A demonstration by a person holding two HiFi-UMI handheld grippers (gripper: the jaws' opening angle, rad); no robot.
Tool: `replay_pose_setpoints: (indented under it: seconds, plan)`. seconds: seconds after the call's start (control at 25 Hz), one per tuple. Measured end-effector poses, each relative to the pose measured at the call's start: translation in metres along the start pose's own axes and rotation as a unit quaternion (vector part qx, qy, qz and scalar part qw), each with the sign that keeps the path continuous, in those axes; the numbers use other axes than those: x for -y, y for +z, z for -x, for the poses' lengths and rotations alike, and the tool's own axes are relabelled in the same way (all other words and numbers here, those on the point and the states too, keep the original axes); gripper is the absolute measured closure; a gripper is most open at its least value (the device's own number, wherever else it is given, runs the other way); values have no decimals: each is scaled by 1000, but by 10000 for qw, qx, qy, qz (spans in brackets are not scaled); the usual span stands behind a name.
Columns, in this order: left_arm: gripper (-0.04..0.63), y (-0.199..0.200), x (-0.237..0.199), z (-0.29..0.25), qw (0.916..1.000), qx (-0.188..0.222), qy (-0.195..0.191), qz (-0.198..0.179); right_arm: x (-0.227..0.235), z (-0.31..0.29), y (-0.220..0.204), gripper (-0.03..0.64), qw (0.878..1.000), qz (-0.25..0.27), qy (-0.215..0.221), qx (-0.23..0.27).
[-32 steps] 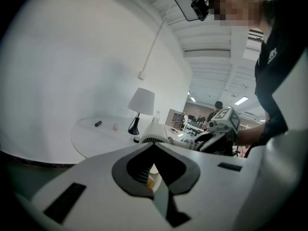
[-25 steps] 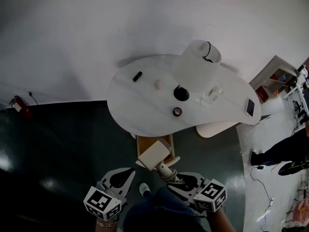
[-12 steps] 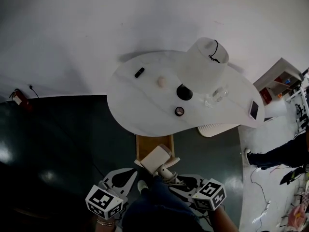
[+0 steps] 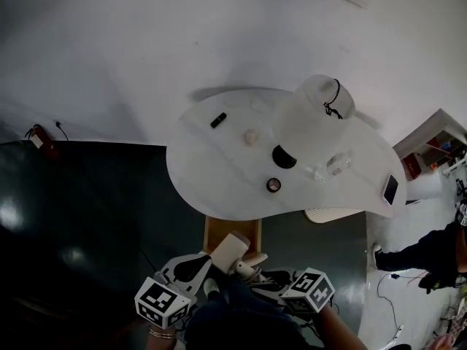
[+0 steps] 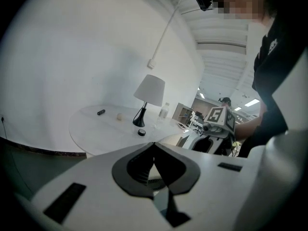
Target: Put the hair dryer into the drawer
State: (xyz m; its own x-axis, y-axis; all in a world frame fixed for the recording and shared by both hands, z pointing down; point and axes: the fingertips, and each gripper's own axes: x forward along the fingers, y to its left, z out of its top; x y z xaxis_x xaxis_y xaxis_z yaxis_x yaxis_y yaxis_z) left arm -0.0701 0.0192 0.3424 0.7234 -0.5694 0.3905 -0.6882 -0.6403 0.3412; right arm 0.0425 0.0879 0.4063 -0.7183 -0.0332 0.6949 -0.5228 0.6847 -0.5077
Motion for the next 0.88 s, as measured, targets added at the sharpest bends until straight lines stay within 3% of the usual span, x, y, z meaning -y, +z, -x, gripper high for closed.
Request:
replay_pose_setpoints:
  seconds: [0.2, 0.48, 0.88]
  plan:
    - [580, 4, 7, -11, 9999, -72, 87, 13, 18, 3, -7, 399, 9988, -135, 89, -452]
    - [580, 3, 5, -27, 9991, -183, 297, 234, 32, 8, -9, 399, 9977, -127, 256, -615]
    - [580, -4, 17, -56, 9983, -482, 245, 237, 50, 6, -16, 399, 9958, -117, 301, -854]
